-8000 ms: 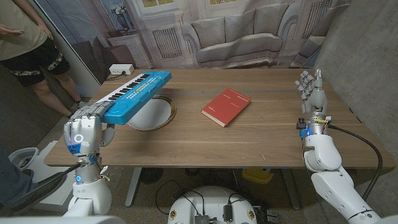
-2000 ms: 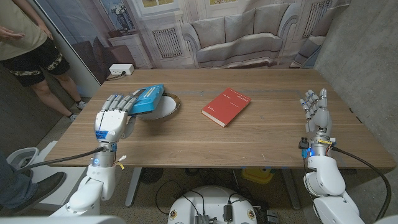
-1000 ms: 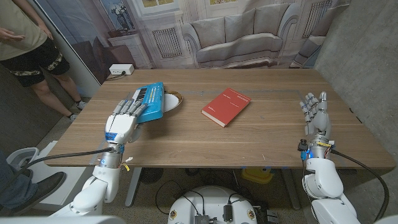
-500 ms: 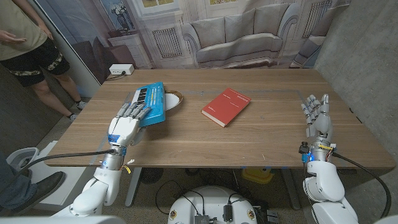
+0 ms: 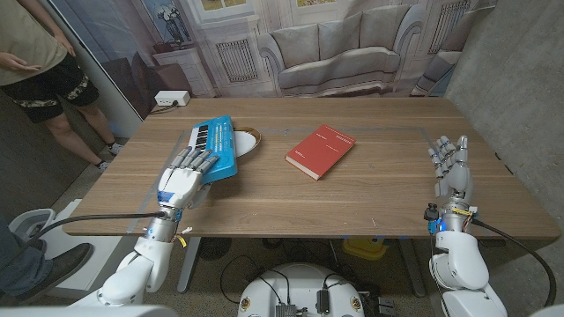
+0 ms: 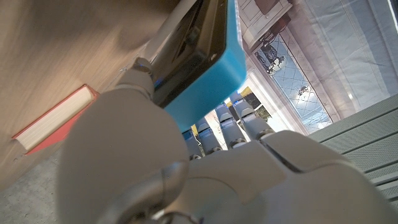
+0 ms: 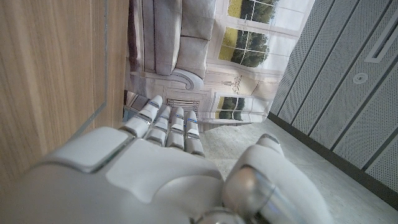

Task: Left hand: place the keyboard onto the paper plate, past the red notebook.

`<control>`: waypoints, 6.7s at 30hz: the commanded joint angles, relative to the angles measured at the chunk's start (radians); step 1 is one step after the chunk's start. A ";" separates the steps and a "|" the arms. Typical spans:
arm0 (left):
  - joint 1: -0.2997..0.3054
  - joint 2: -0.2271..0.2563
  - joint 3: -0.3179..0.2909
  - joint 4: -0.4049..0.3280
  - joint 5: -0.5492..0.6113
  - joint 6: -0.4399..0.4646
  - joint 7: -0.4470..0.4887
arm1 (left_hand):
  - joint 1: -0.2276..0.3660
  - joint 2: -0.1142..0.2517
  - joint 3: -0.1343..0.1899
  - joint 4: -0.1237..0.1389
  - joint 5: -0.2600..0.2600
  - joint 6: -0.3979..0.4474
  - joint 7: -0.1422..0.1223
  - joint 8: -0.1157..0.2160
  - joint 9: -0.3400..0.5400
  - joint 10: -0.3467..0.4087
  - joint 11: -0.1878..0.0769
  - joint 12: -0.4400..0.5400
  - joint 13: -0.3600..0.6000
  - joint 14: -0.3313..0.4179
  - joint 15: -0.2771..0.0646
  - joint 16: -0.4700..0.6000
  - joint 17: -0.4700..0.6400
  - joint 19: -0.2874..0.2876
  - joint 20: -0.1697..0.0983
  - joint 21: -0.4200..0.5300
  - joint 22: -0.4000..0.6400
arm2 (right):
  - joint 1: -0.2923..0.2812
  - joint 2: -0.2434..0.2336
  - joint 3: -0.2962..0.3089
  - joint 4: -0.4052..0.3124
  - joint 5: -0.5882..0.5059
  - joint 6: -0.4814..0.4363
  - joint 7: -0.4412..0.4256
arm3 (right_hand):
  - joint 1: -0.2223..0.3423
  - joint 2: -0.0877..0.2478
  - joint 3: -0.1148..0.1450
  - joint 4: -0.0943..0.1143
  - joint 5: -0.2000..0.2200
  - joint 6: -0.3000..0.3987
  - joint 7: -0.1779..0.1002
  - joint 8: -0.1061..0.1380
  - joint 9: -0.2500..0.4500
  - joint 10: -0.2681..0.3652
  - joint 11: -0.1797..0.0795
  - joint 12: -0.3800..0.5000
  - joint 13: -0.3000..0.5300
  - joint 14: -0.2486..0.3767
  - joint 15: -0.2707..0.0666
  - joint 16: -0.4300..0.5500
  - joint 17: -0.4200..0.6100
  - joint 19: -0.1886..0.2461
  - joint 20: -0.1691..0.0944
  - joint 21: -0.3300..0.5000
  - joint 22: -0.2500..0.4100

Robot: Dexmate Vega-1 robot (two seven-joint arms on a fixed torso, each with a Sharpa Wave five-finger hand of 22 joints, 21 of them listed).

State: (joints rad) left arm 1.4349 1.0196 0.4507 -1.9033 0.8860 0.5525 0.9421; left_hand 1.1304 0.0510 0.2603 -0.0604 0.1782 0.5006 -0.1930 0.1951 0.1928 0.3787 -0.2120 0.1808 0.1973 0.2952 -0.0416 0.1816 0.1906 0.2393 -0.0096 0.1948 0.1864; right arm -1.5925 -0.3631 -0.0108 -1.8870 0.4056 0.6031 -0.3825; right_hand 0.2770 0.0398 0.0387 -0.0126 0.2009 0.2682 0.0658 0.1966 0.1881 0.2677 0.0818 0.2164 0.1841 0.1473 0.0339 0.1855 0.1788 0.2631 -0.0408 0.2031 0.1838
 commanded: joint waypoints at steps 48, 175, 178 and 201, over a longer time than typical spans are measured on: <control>-0.082 0.088 0.070 -0.016 0.012 -0.114 -0.245 | -0.101 -0.066 -0.076 0.032 0.044 -0.149 -0.014 -0.004 0.003 -0.144 -0.001 0.004 0.001 -0.129 -0.117 0.001 0.002 -0.106 0.002 -0.001 0.000 | -0.029 0.050 -0.001 0.006 -0.027 0.028 -0.032 | 0.001 0.009 -0.005 -0.001 0.002 0.004 -0.007 0.002 0.006 0.003 -0.003 -0.001 0.004 0.009 0.007 0.000 0.004 0.003 0.011 -0.002 0.002; -0.209 -0.038 -0.246 0.116 -0.571 -0.683 -0.332 | -0.476 -0.078 -0.280 0.202 0.205 -0.125 0.057 0.045 0.000 -0.092 0.027 0.061 -0.001 -0.086 -0.089 0.048 0.000 -0.139 0.013 0.038 0.001 | -0.030 0.099 -0.012 -0.148 -0.203 -0.105 -0.173 | 0.001 0.014 -0.017 -0.007 0.001 -0.001 -0.009 0.001 0.006 0.001 0.003 -0.002 0.004 0.007 0.006 0.000 0.004 -0.005 0.012 -0.001 0.002; -0.203 -0.048 -0.267 0.117 -0.603 -0.694 -0.346 | -0.475 -0.077 -0.282 0.201 0.205 -0.118 0.063 0.046 0.000 -0.077 0.037 0.064 -0.001 -0.077 -0.085 0.048 -0.001 -0.131 0.006 0.039 0.001 | -0.035 0.100 -0.013 -0.149 -0.207 -0.101 -0.173 | 0.000 0.014 -0.017 -0.006 0.001 0.000 -0.009 0.001 0.006 0.001 0.002 -0.001 0.004 0.007 0.006 0.000 0.004 -0.005 0.013 -0.001 0.002; -0.253 -0.148 -0.363 0.192 -0.903 -0.770 -0.533 | -0.477 -0.070 -0.289 0.198 0.205 -0.104 0.087 0.041 -0.001 -0.054 0.064 0.061 -0.002 -0.057 -0.072 0.043 -0.002 -0.111 0.000 0.041 0.000 | -0.071 0.098 0.004 -0.197 -0.227 -0.120 -0.170 | -0.001 0.015 -0.020 -0.007 0.001 0.007 -0.004 0.004 0.006 0.000 -0.002 -0.002 0.004 0.008 0.003 0.000 0.004 -0.003 0.011 0.000 0.002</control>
State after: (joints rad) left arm 1.2353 0.9175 0.1177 -1.7690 0.1589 -0.1681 0.5271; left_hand 0.6519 -0.0222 -0.0254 0.1366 0.3768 0.3960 -0.1124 0.2358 0.1907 0.3197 -0.1548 0.2410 0.1957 0.2278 -0.0380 0.2244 0.1858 0.1140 -0.0107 0.2294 0.1863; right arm -1.6448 -0.2657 -0.0147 -2.0542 0.1940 0.4990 -0.5494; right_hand 0.2716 0.0532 0.0251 -0.0180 0.2009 0.2681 0.0660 0.1966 0.1882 0.2676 0.0819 0.2164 0.1840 0.1508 0.0374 0.1855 0.1788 0.2578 -0.0282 0.2032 0.1835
